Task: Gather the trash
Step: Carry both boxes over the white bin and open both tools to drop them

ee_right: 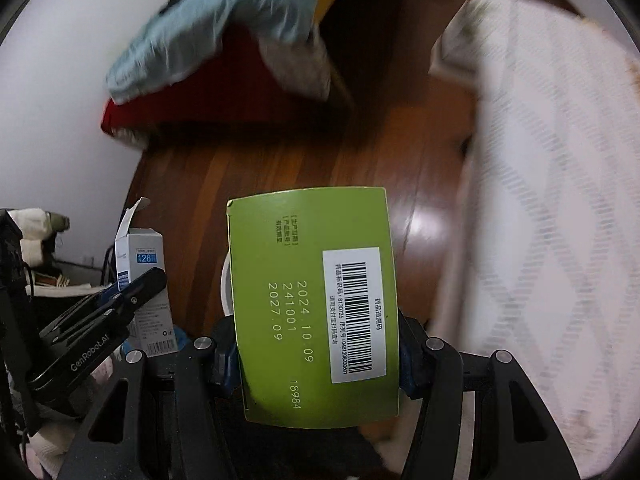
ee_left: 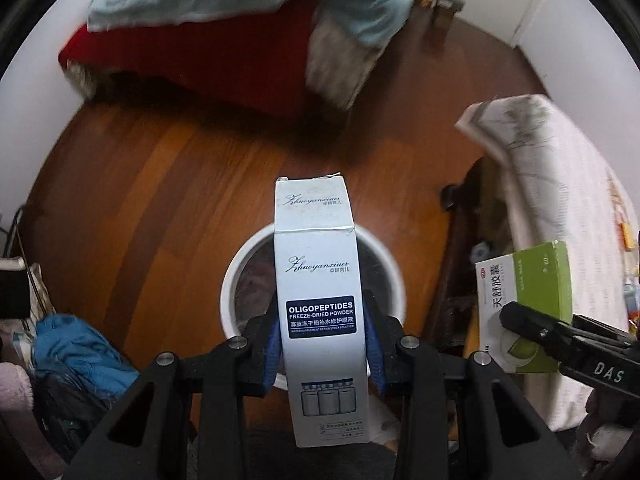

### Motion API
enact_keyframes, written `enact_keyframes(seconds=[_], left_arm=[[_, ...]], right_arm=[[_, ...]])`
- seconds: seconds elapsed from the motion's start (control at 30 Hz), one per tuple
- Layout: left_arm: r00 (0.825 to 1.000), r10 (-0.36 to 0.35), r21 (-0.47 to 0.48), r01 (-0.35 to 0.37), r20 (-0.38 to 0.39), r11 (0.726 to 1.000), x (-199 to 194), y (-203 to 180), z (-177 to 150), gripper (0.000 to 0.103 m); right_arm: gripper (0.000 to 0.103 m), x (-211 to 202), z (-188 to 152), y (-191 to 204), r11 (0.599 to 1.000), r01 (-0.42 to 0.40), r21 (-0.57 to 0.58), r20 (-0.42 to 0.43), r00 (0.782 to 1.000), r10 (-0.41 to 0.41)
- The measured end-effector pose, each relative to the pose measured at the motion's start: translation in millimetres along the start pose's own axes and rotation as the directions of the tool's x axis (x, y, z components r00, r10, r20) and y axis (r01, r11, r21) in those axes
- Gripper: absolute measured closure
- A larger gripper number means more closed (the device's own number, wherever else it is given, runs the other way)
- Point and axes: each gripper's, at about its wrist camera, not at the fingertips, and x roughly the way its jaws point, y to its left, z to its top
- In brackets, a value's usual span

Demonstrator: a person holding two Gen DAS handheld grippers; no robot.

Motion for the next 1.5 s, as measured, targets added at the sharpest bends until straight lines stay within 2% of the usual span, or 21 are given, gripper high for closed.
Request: enact_keyframes(seconds=[0.2, 0.27, 0.3, 0.4, 0.47, 0.5, 0.53, 0.57, 0.63, 0.7, 1.07, 1.3, 1.5], left_arm=[[0.993, -0.062, -0.088, 0.053, -0.102, 0.995, 49, 32, -2, 0.069], [0.992, -0.048, -0.101, 0.036, -0.116, 0.994, 57, 41, -4, 0.066], [0.992, -0.043, -0.105, 0.031, -0.117, 0.994, 58, 44, -4, 0.059], [0.994, -0.029, -0.12, 0.016, -0.11, 0.993, 59, 53, -5, 0.03], [0.995, -0.002, -0.122, -0.01, -0.1, 0.993, 58, 58, -5, 0.028], [0.995, 0.01, -0.124, -0.022, -0.1, 0.992, 57, 61, -5, 0.021], [0.995, 0.018, -0.127, -0.031, -0.101, 0.991, 57, 64, -5, 0.008], [0.995, 0.023, -0.13, -0.035, -0.098, 0.991, 56, 66, -6, 0.005], [0.995, 0.037, -0.134, -0.049, -0.091, 0.99, 54, 69, -8, 0.005], [0.995, 0.049, -0.135, -0.061, -0.087, 0.989, 53, 70, -9, 0.005], [0.995, 0.098, -0.121, -0.102, -0.034, 0.987, 33, 63, -26, 0.005], [0.993, 0.114, -0.122, -0.114, -0.013, 0.986, 14, 58, -36, 0.005], [0.992, 0.122, -0.121, -0.119, 0.021, 0.985, -9, 54, -42, 0.005]], right_arm=[[0.043, 77, 8, 18, 0.999, 0.033, -0.006, -0.106, 0.994, -0.033], [0.043, 94, 11, 21, 0.999, 0.045, -0.006, -0.124, 0.991, -0.045], [0.043, 103, 12, 21, 0.999, 0.048, -0.004, -0.134, 0.99, -0.048], [0.043, 125, 16, 26, 0.999, 0.051, -0.004, -0.158, 0.986, -0.051], [0.041, 138, 18, 30, 0.999, 0.044, -0.011, -0.168, 0.985, -0.045], [0.041, 141, 17, 31, 0.999, 0.041, -0.014, -0.173, 0.984, -0.042], [0.04, 146, 20, 33, 0.999, 0.038, -0.016, -0.177, 0.983, -0.041], [0.038, 148, 19, 33, 0.999, 0.037, -0.019, -0.178, 0.983, -0.04], [0.034, 152, 19, 34, 0.999, 0.04, -0.033, -0.189, 0.981, -0.045], [0.002, 152, 17, 35, 0.998, 0.052, -0.04, -0.188, 0.981, -0.058], [0.001, 121, 1, 42, 0.967, 0.199, -0.158, -0.133, 0.966, -0.22], [0.001, 96, -9, 46, 0.95, 0.239, -0.202, -0.091, 0.961, -0.261], [0.001, 74, -18, 51, 0.948, 0.236, -0.216, -0.066, 0.965, -0.255]])
